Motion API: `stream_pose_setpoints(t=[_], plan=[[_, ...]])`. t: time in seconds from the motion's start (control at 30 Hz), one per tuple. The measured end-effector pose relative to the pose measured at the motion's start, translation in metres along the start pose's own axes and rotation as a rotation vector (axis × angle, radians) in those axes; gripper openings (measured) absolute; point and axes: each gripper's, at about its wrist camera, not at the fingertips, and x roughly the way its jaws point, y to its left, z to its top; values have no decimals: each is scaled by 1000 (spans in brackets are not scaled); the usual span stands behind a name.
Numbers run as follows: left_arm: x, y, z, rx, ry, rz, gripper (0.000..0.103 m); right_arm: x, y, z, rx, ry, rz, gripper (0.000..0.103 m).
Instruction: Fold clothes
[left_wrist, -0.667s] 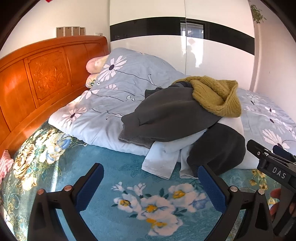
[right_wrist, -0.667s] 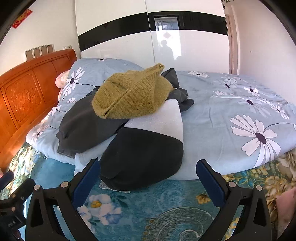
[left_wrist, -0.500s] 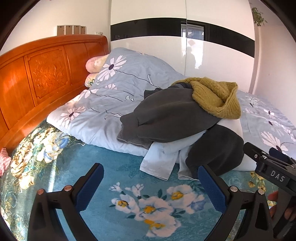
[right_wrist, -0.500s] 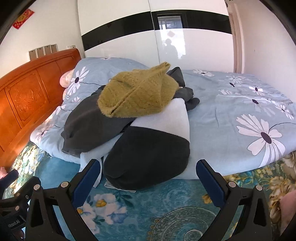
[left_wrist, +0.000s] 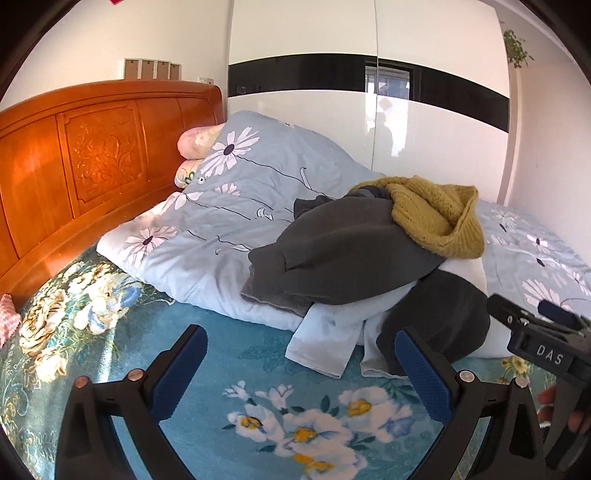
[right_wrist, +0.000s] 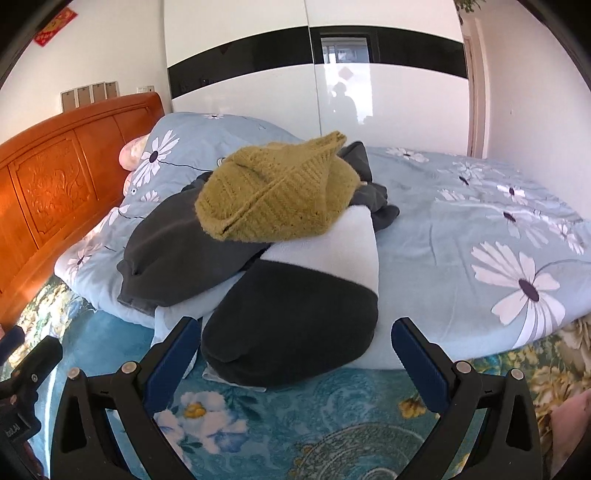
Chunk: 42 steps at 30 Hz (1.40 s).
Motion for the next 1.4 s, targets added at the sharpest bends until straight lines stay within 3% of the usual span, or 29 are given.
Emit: stream_pose_setpoints(t=[0.1,0.37,0.73,0.93,1.4], plan=[[0,3,-2,2,10,-38,103,-1,1,3,-3,-8,33,103],[-10,6,0,21,-23,-42,103,2,-1,9,41,2,108,103],[-17,16,2,2,-52,-46,103,10,3,16,14,28,73,103],[-16,17,-6,25,-50,-37,103,16,11,18,-33,22,7,103],[-7,34,-8,-45,-40,-37,103,32,9,25,4,43,44,103]])
